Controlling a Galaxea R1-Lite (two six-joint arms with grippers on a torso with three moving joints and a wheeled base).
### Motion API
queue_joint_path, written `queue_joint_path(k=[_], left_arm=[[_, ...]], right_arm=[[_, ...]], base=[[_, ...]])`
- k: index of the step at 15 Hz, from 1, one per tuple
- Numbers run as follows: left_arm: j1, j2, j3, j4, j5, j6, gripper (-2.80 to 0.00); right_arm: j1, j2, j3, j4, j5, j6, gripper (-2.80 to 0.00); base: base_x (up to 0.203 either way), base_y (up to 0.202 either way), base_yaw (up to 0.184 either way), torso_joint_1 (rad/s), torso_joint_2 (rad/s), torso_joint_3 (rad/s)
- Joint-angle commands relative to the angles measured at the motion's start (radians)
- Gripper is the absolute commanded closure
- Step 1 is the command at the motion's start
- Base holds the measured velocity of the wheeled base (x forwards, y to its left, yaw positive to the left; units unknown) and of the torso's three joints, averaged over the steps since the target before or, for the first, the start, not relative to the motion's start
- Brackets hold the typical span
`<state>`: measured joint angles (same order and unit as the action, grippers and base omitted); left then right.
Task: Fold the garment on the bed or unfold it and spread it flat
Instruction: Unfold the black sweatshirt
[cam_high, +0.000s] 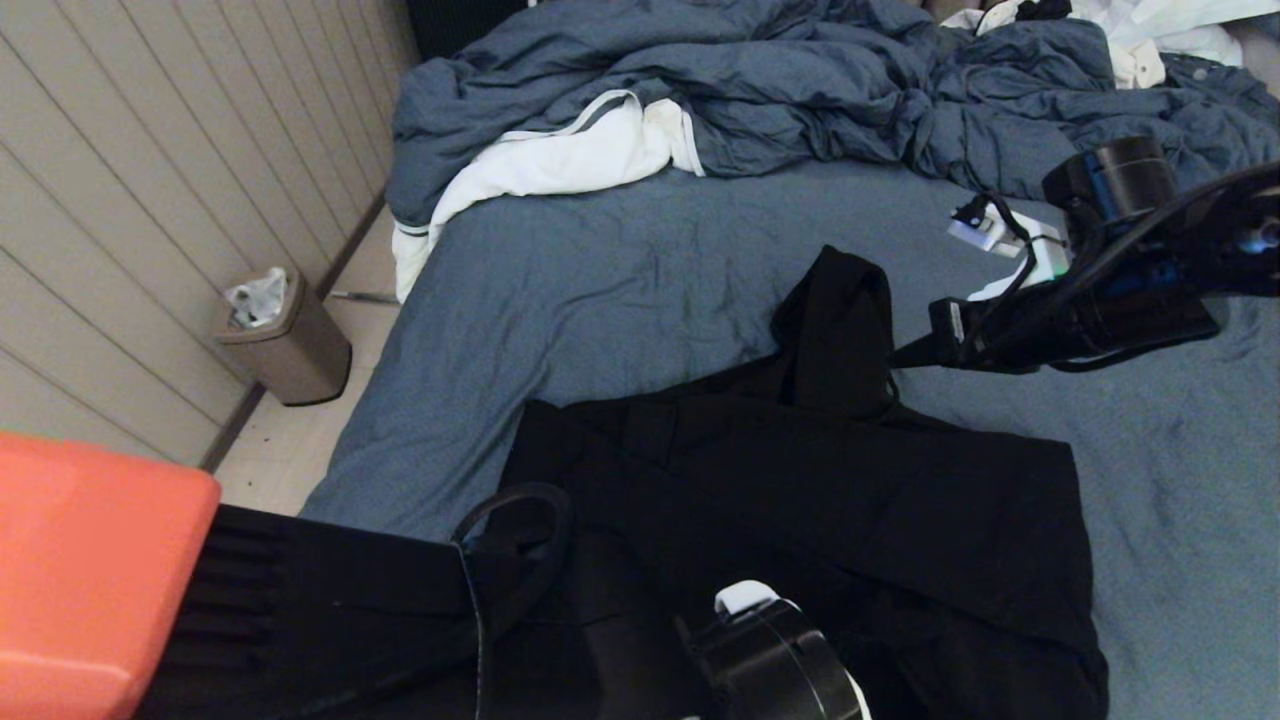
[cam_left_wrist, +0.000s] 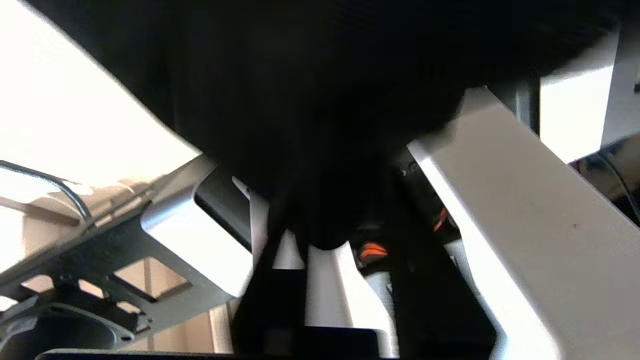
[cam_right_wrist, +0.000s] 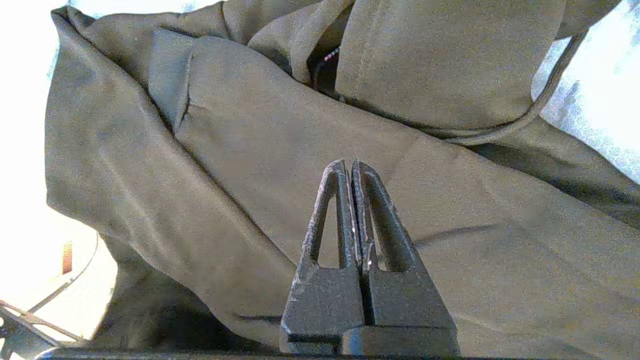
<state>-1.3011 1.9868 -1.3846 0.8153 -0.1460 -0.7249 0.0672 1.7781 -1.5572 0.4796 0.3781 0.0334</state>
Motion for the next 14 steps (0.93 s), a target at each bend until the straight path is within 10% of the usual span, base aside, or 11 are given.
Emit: queue_joint_path(k=[1,7,14], left_arm=[[0.028,-0.002,-0.013,-0.002,0.035,-0.008,-2.8],[0.084,-0.04,-0.054,-0.004,0.138,-0.002,-2.8],[0.316,-0.06,-0.133,-0.021,0.173,0.029,-2.8]], right_arm=[[0.0,0.0,0.0,0.002,0.002,0.0,0.0],[0.002,-0.002,0.003,0.004,0.002,0.0,0.0],[0.005,-0.006,0.01,0.004,0.002,0.0,0.0]], base=[[0.0,0.0,0.0,0.0,0.0,0.0],[0.0,0.0,0.0,0.0,0.0,0.0],[0.0,0.0,0.0,0.0,0.0,0.0]])
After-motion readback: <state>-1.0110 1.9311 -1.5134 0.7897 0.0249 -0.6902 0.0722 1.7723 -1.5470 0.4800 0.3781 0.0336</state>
